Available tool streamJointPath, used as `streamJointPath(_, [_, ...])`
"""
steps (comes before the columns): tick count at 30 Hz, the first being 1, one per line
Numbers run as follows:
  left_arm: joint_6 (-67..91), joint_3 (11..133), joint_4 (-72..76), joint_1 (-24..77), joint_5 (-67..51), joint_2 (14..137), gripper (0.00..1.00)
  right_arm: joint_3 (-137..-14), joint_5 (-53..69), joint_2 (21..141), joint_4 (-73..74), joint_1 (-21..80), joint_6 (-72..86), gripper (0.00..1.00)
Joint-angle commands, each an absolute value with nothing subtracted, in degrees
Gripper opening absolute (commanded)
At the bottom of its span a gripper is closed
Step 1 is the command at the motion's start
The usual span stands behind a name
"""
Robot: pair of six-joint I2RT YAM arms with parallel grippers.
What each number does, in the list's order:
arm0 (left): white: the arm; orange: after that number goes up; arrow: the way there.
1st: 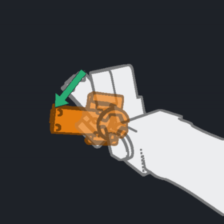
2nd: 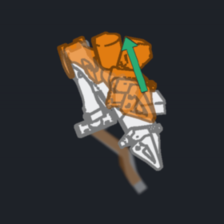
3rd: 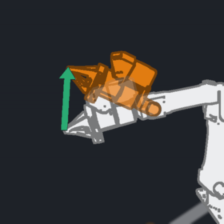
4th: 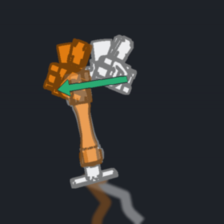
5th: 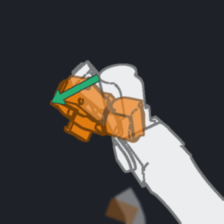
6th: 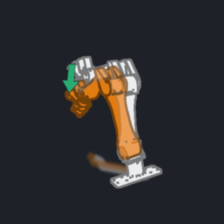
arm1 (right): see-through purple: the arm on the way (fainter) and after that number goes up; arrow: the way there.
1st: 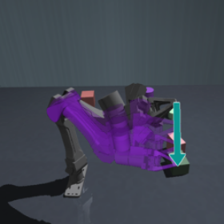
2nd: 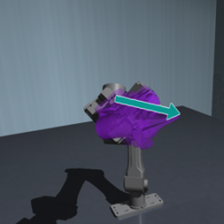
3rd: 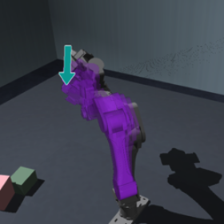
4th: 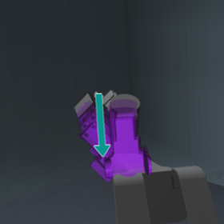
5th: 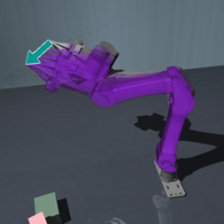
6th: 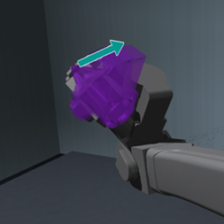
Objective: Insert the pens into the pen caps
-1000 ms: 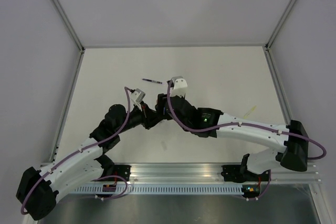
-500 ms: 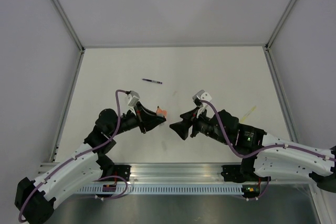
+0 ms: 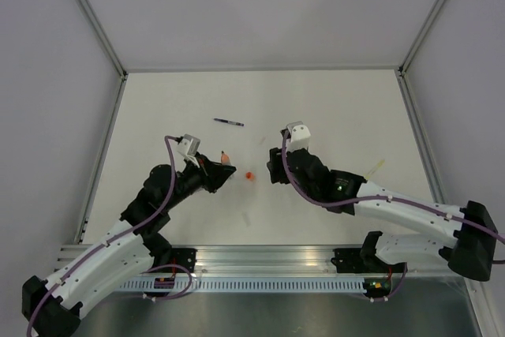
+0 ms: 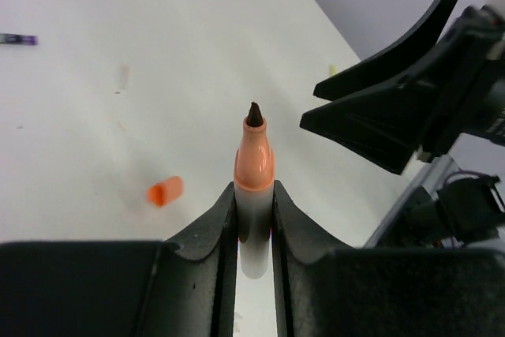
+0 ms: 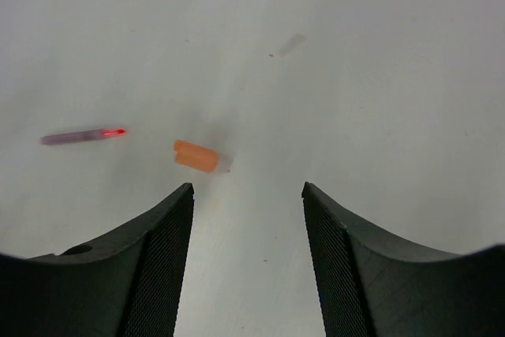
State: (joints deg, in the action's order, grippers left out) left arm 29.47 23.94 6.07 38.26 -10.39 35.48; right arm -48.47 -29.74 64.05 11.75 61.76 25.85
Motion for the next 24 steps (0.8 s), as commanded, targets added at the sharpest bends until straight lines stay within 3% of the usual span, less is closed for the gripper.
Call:
streamJointPath(1, [30.67, 27.42, -1.56, 38.14, 4.54, 32.18, 0.02, -50.09, -28.48, 69.60, 14.94, 56.34, 30.32, 0.63])
streamJointPath(16, [32.43, 30.24, -12.30, 38.06, 9.06, 23.65, 0.02, -59.84, -14.95, 90.34, 10.63, 56.25, 24.17, 0.58])
streamJointPath(24, [32.87, 30.58, -18.45, 38.06, 6.59, 16.97, 0.02, -68.36, -2.23, 98.61, 17.39, 54.49, 1.34, 0.65])
